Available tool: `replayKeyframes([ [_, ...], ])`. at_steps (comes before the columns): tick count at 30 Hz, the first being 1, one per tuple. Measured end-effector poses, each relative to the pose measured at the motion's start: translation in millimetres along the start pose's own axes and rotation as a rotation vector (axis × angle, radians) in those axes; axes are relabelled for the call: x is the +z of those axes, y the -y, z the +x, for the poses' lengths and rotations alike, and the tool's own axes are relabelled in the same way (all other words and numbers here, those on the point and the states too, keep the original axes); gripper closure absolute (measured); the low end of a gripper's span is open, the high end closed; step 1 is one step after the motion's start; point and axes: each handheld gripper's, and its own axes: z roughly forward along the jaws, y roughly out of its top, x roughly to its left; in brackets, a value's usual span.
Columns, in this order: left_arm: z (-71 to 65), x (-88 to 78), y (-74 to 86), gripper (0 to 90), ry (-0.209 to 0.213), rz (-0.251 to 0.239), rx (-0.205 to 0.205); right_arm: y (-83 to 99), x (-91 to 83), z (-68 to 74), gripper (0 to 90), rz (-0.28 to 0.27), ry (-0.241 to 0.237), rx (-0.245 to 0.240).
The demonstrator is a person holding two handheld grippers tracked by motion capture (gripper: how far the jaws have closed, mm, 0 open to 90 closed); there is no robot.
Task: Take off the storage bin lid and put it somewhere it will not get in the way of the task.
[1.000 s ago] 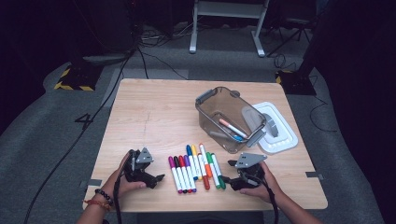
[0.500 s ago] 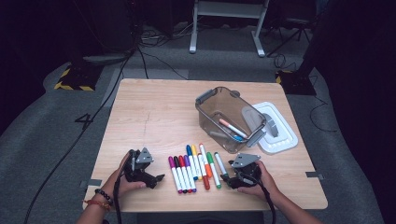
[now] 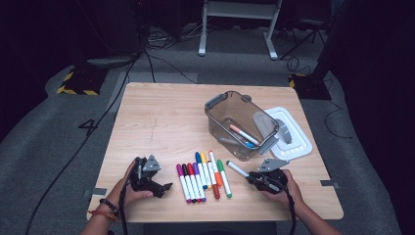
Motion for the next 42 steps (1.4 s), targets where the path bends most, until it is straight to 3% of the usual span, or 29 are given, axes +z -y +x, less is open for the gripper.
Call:
replayKeyframes([
  [4,0.0,0.0,0.0,0.5,0.000,0.000,-0.001,-0.5,0.3,-1.6,73.6,-0.004,0.025,-0.020],
  [6,-0.1,0.0,0.0,0.5,0.000,-0.001,-0.001,-1.0,-1.7,-1.4,73.6,-0.019,0.010,-0.025],
  [7,0.0,0.0,0.0,0.5,0.000,0.000,0.000,-3.0,-4.4,1.4,73.6,-0.033,-0.007,-0.054],
  [12,0.1,0.1,-0.1,0.5,0.002,-0.001,0.000,-17.0,-8.7,10.1,73.6,-0.080,-0.042,-0.107],
  [17,0.2,0.1,-0.1,0.5,0.001,0.000,0.002,-31.7,-16.2,15.0,73.6,-0.132,-0.063,-0.122],
  [23,0.2,0.1,-0.1,0.5,0.002,-0.001,0.000,-45.8,-38.2,15.9,73.6,-0.203,-0.072,-0.131],
  [26,0.0,0.1,0.0,0.5,0.001,-0.001,0.000,-54.1,-53.5,12.2,73.6,-0.245,-0.064,-0.131],
  [27,-0.1,0.0,0.0,0.5,0.000,0.000,-0.001,-60.3,-64.9,10.2,73.6,-0.286,-0.045,-0.144],
  [31,0.0,0.0,0.0,0.5,0.000,0.000,-0.001,-74.7,-79.6,0.5,73.6,-0.315,0.003,-0.156],
  [36,0.0,0.0,0.0,0.5,0.000,0.000,-0.001,-91.1,-84.8,-16.2,73.6,-0.304,0.044,-0.133],
  [39,0.1,0.0,0.0,0.4,0.000,0.000,-0.001,-107.2,-79.7,-32.2,73.6,-0.278,0.103,-0.136],
  [42,0.0,0.0,0.0,0.5,0.000,0.000,-0.001,-112.8,-72.9,-40.0,73.6,-0.248,0.097,-0.115],
])
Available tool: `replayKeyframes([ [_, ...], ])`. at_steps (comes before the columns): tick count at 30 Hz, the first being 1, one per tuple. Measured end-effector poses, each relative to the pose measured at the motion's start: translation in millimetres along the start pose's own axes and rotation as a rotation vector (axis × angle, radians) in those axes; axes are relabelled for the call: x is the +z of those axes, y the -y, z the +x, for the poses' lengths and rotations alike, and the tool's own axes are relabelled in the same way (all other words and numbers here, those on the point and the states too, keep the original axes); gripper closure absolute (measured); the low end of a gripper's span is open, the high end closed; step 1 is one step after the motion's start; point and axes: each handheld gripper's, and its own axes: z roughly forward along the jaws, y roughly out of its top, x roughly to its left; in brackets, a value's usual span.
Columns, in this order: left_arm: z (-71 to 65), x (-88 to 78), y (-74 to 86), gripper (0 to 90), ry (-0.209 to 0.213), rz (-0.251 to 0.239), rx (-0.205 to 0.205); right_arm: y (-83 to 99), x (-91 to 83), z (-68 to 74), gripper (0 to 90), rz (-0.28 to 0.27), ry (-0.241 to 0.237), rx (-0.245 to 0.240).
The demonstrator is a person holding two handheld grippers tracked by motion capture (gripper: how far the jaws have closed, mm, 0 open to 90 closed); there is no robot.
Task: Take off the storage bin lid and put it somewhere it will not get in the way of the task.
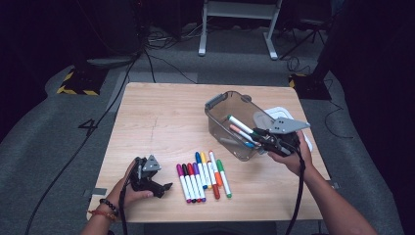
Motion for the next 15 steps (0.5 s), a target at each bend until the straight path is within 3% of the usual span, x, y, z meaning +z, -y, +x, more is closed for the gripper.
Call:
replayKeyframes([
  [2,0.1,0.0,0.0,0.5,0.000,0.001,0.001,-1.5,8.7,-5.8,73.6,0.032,0.005,0.006],
  [3,0.0,0.0,0.0,0.5,0.000,0.000,0.001,-3.5,19.0,-13.9,73.6,0.073,-0.010,0.030],
  [7,0.1,0.0,0.0,0.4,0.001,0.000,0.000,-11.3,35.9,-25.3,73.6,0.118,-0.016,0.043],
  [10,0.1,0.0,0.0,0.4,0.001,0.000,0.000,-16.2,44.4,-30.4,73.6,0.141,-0.036,0.062],
  [15,0.3,0.0,-0.1,0.4,0.000,0.001,0.003,-23.9,72.9,-33.7,73.5,0.242,-0.045,0.079],
])
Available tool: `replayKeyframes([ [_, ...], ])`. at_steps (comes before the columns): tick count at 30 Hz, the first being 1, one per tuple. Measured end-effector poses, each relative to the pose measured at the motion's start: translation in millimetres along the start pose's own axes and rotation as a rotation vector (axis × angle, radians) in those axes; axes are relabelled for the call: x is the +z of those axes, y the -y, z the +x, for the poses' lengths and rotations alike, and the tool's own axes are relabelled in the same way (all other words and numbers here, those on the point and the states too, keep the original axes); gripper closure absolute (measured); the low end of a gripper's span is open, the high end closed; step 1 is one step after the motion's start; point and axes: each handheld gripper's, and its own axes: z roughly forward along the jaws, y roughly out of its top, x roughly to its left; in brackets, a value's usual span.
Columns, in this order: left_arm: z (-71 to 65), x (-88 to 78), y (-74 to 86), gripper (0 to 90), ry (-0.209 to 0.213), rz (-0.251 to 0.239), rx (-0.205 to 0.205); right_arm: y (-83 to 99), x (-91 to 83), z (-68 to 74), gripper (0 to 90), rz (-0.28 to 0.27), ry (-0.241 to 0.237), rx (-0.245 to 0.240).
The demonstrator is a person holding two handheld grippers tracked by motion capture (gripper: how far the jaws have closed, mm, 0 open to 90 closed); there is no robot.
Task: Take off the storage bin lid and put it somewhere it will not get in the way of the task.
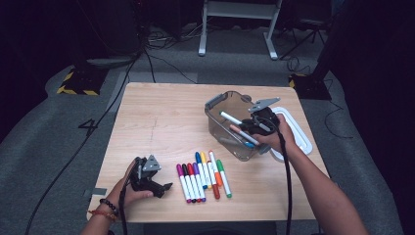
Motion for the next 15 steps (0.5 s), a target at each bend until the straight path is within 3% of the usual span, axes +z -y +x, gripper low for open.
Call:
replayKeyframes([
  [9,0.1,0.1,-0.1,0.4,0.002,0.000,0.000,-7.8,24.9,1.4,73.5,0.111,0.005,0.006],
  [15,0.4,0.2,-0.2,0.3,0.005,0.000,0.002,-10.5,34.0,0.6,73.5,0.191,-0.025,-0.003],
])
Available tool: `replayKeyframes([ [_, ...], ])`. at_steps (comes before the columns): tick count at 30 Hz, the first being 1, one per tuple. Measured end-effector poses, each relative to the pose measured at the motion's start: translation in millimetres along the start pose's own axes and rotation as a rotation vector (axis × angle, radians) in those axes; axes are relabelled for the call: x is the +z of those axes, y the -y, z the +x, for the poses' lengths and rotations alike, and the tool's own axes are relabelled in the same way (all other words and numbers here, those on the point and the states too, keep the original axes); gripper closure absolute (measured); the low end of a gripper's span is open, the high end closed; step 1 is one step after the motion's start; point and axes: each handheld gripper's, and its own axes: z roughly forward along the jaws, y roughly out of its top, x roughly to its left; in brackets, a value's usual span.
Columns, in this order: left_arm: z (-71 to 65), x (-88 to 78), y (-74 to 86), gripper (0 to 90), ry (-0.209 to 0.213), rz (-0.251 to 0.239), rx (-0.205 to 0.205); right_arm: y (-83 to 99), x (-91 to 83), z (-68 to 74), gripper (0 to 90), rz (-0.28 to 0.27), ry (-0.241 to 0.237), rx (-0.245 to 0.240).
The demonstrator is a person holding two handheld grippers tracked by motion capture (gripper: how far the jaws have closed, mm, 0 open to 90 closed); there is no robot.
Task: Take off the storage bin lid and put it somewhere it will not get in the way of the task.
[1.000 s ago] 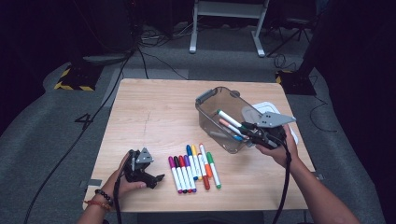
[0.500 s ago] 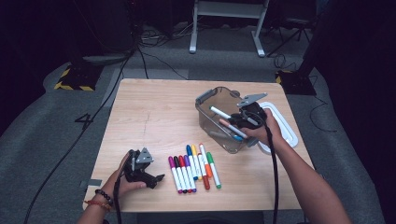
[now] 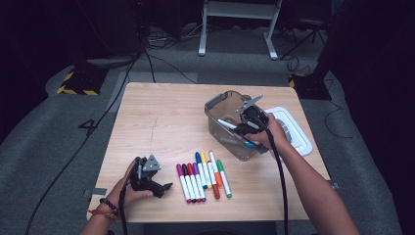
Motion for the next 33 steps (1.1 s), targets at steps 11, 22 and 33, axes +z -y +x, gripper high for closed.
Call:
replayKeyframes([
  [11,0.3,0.1,-0.1,0.2,0.003,0.000,0.002,1.0,-0.5,4.4,67.2,0.008,-0.028,-0.011],
  [22,0.3,0.1,-0.1,0.2,0.002,0.001,0.002,8.3,-32.4,8.6,55.3,-0.152,-0.012,-0.010],
  [33,-0.1,-0.1,0.0,0.3,-0.001,0.000,0.000,39.5,-80.3,29.3,38.0,-0.301,0.035,-0.077],
])
